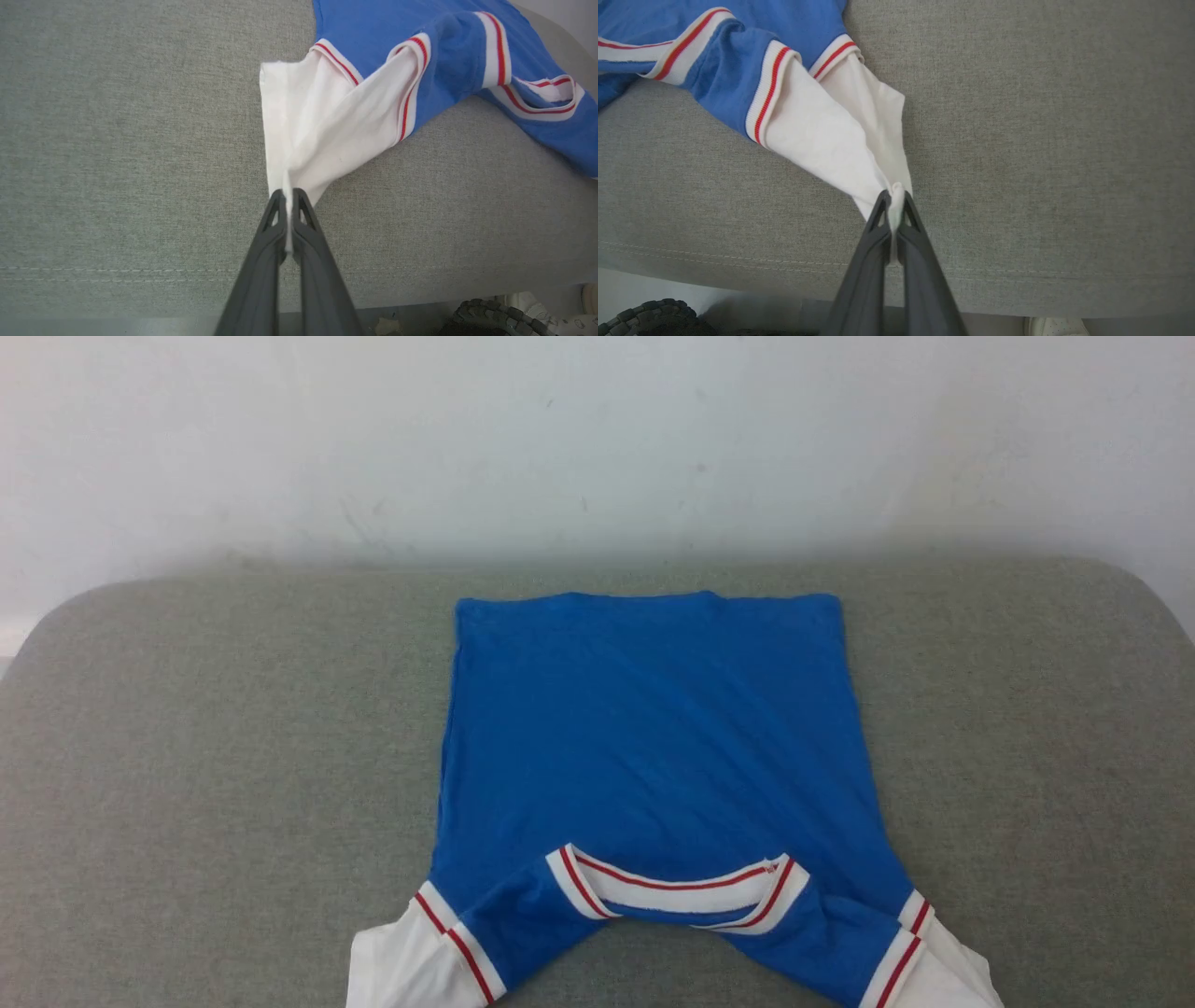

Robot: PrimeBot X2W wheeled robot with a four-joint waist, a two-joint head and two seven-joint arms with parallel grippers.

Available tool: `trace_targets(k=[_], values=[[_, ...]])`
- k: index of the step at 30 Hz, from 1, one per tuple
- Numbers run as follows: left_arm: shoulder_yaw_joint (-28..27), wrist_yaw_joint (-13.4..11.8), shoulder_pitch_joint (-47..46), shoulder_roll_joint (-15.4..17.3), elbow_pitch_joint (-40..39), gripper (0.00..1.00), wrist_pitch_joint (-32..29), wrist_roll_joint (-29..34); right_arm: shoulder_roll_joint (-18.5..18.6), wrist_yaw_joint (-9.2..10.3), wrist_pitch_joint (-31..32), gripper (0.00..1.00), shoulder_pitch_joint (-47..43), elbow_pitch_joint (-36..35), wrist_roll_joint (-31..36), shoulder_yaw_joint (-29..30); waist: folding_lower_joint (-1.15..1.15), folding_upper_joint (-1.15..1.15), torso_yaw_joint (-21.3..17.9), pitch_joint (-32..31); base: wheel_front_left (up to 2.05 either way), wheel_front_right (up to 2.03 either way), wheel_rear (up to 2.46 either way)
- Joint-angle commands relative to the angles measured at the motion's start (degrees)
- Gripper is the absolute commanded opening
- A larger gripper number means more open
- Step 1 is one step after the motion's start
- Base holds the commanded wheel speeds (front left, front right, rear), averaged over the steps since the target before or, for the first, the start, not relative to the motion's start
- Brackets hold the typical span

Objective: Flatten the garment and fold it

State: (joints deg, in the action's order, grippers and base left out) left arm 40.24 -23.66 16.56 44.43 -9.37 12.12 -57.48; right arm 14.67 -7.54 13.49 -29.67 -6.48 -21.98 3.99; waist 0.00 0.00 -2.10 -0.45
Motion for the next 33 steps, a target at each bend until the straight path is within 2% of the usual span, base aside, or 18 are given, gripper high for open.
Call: trace_targets(k=[1, 7, 8, 9, 14, 18, 22, 24, 29, 33], values=[[-0.29, 0.52, 0.79, -0.01, 0.34, 0.00, 0.34, -0.19, -0.29, 0.05, -0.31, 0.00, -0.39, 0.24, 0.19, 0.36, 0.00, 0.00, 0.18, -0.56, 0.00, 0.00, 0.00], [-2.45, 0.24, 0.65, 0.92, -0.42, 0.00, 1.22, -0.05, -0.93, 0.05, 0.06, 0.02, -1.00, 0.99, 0.54, 1.19, 0.00, 0.00, 1.03, -1.76, 0.00, 0.00, 0.00], [-2.97, 0.08, 0.53, 0.96, -0.78, 0.00, 1.41, 0.07, -1.15, 0.05, -0.28, 0.64, -0.91, 1.25, 0.69, 1.53, 0.00, 0.00, 1.17, -2.00, 0.00, 0.00, 0.00], [-3.33, 0.02, 0.46, 1.00, -1.27, 0.00, 1.54, 0.17, -1.56, 0.05, -0.36, 1.00, -0.79, 1.65, 0.58, 1.92, 0.00, 0.00, 1.28, -2.20, 0.00, 0.00, 0.00], [-4.48, -0.34, 0.05, 1.48, -4.11, 0.00, 1.89, 0.93, -2.58, 0.05, -0.58, 1.00, 2.73, 0.44, -2.54, 3.13, 0.00, 0.00, 1.60, -2.59, 0.00, 0.00, 0.00], [-4.63, -0.98, -0.54, 2.19, -6.50, 0.00, 1.60, 1.70, -0.10, 0.05, 1.15, 1.00, 11.00, -6.97, -4.17, 4.62, 0.00, 0.00, 1.28, -1.61, 0.00, 0.00, 0.00], [-4.62, -1.88, -2.15, 2.78, -8.63, 0.00, 0.84, 3.02, 2.09, 0.05, 7.74, 1.00, 24.08, -15.21, -5.44, 6.06, 0.00, 0.00, 1.36, 0.86, 0.00, 0.00, 0.00], [-4.53, -2.19, -3.39, 2.75, -9.66, 0.00, 0.59, 3.91, 1.78, 0.05, 11.83, 1.00, 31.66, -16.97, -5.84, 6.47, 0.00, 0.00, 1.73, 2.80, 0.00, 0.00, 0.00], [-3.52, -2.86, -7.73, 2.33, -11.76, 0.00, -0.50, 7.32, 3.25, 0.05, 20.76, 1.00, 50.94, -13.66, -4.64, 3.62, 0.00, 0.00, 3.69, 8.38, 0.00, 0.00, 0.00], [-2.12, -3.75, -11.48, 1.18, -13.41, 0.00, -1.67, 10.49, 1.74, 0.05, 25.97, 1.00, 64.46, -3.59, -4.20, 3.32, 0.00, 0.00, 5.73, 13.16, 0.00, 0.00, 0.00]])
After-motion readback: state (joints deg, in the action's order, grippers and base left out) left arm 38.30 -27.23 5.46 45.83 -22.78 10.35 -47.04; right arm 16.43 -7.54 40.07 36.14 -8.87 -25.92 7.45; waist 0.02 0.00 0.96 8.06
